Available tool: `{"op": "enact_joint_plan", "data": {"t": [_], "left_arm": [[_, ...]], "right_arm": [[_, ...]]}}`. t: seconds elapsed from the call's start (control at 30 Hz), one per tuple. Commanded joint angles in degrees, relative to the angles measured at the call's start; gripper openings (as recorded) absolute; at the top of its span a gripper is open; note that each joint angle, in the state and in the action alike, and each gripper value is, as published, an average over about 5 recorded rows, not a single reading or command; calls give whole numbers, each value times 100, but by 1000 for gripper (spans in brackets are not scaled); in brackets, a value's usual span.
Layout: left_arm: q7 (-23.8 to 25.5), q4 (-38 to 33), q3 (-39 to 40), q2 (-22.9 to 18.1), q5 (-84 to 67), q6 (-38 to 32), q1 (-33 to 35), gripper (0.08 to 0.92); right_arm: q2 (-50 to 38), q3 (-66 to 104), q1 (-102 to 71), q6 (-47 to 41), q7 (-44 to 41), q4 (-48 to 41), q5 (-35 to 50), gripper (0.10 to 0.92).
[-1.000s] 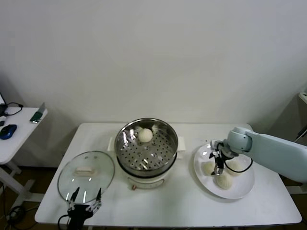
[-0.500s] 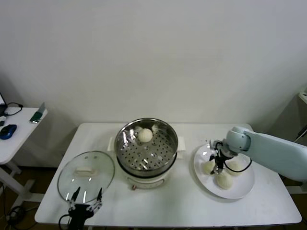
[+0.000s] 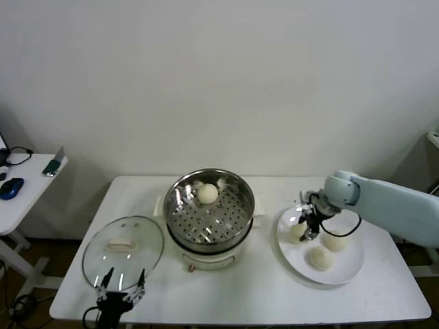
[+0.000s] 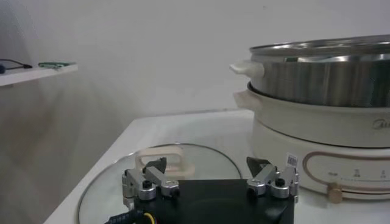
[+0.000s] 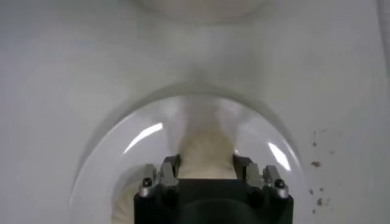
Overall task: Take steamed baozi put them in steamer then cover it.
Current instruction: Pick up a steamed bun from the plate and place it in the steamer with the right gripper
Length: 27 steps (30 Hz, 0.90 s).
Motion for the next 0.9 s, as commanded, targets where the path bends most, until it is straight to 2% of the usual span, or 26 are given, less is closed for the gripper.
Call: {"op": "enact_joint_plan", "data": {"t": [0.03, 0.23, 0.47, 0.67, 0.9], "left_arm": [[-1, -5, 14, -4, 4, 5, -12, 823], [7, -10, 62, 6, 15, 36, -80, 823], [11, -60, 108, 15, 31, 55, -116, 823], [9, -119, 49, 25, 7, 59, -98, 823], [4, -177, 8, 24, -10, 60, -46, 823]], "right_arm": [[347, -1702, 2949, 62, -302, 654, 1159, 602], [1090, -1626, 3958, -135, -313, 1018, 2085, 602], [2280, -880, 3482, -676, 272, 1004, 2841, 602], [3317, -600, 2702, -1016, 770, 651, 3055, 602], [3980, -452, 1911, -1228, 1088, 32, 2941, 602]]}}
